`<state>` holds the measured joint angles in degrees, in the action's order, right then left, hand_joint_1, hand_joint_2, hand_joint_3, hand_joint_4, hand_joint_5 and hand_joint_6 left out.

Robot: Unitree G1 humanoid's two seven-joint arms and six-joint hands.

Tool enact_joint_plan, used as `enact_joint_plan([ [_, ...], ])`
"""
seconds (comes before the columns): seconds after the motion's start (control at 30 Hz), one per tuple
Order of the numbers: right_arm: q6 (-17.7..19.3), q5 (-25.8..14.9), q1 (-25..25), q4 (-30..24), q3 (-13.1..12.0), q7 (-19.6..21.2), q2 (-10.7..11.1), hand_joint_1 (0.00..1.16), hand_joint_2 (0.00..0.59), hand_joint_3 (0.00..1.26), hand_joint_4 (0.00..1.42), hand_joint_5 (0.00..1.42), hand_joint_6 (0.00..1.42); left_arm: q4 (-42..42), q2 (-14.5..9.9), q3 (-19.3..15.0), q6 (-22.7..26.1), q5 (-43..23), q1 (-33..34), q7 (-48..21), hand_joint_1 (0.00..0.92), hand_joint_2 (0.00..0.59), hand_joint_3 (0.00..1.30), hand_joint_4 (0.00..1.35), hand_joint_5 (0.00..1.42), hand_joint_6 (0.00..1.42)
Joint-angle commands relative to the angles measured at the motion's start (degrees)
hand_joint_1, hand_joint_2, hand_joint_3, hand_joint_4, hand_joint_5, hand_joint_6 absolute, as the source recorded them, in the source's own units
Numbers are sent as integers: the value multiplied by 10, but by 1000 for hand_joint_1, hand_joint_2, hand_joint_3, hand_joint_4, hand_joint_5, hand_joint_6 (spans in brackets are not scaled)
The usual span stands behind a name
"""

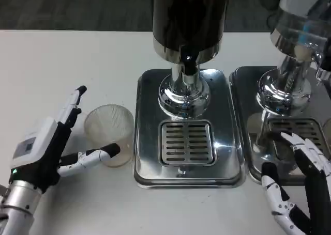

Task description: Grasp the cup under the faucet to collect the drink, then remove the cup.

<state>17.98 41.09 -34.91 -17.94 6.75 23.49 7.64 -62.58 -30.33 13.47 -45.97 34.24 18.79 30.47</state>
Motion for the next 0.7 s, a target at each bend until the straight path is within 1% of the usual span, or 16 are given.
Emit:
enact_joint_plan([
  [0.03, 0, -7, -6, -6, -5, -5, 5, 270, 414, 301, 197, 147, 160, -14, 10, 11, -10, 4, 14, 23, 167, 19, 0, 0, 206, 311],
  [0.33, -4, -9, -14, -16, -9, -10, 5, 269, 413, 305, 205, 147, 165, -46, 29, 16, -25, -5, 33, 30, 173, 30, 0, 0, 239, 336],
  [0.6, -4, -9, -19, -24, -14, -13, 3, 268, 413, 311, 210, 156, 169, -67, 44, 17, -25, -11, 44, 16, 174, 32, 0, 0, 250, 348],
  [0.7, -5, -15, -19, -25, -16, -19, 4, 268, 413, 312, 210, 157, 174, -71, 50, 18, -23, -12, 45, 14, 193, 42, 0, 7, 263, 368],
])
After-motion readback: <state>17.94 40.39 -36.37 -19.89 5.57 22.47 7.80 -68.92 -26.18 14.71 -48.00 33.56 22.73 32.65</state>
